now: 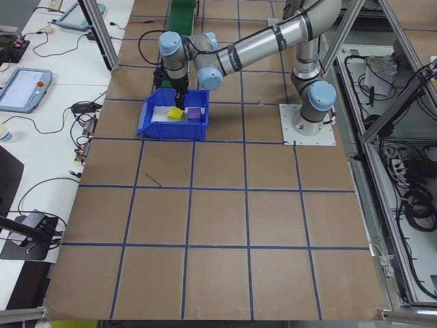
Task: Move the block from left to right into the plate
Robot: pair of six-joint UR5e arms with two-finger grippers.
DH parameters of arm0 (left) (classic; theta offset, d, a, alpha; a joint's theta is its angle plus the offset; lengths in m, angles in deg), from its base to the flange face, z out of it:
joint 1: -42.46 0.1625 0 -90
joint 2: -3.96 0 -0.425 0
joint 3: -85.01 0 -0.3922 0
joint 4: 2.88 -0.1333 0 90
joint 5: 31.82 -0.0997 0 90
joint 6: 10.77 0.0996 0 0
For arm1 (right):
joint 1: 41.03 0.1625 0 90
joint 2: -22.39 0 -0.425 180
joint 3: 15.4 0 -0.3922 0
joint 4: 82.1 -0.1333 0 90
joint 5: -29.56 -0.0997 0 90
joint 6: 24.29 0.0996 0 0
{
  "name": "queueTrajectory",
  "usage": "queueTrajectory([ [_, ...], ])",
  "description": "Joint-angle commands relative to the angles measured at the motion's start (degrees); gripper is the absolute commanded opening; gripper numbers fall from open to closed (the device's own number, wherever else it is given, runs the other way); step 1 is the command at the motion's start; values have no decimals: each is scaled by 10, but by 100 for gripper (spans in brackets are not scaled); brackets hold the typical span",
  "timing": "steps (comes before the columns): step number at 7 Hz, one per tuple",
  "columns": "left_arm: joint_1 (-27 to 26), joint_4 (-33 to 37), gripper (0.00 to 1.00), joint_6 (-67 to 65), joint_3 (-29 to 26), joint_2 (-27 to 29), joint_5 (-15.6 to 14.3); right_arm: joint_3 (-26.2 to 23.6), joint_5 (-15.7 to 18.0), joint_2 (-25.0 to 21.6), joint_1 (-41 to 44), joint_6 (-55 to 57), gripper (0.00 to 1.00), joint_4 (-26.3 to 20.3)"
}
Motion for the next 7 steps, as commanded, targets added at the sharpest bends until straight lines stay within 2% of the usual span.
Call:
queueTrajectory([
  [1, 3, -37, 100, -1, 34, 25, -2, 0, 0, 0, 0, 0, 100, 0],
  [3, 3, -37, 100, -5, 48, 25, -49, 0, 0, 0, 1, -1, 100, 0],
  [4, 4, -37, 94, -7, 62, 27, -42, 0, 0, 0, 1, -1, 100, 0],
  [5, 3, -39, 85, -6, 75, 32, -32, 0, 0, 0, 1, -1, 100, 0],
  [7, 4, -40, 22, 0, 66, 30, -32, 0, 0, 0, 1, -1, 100, 0],
])
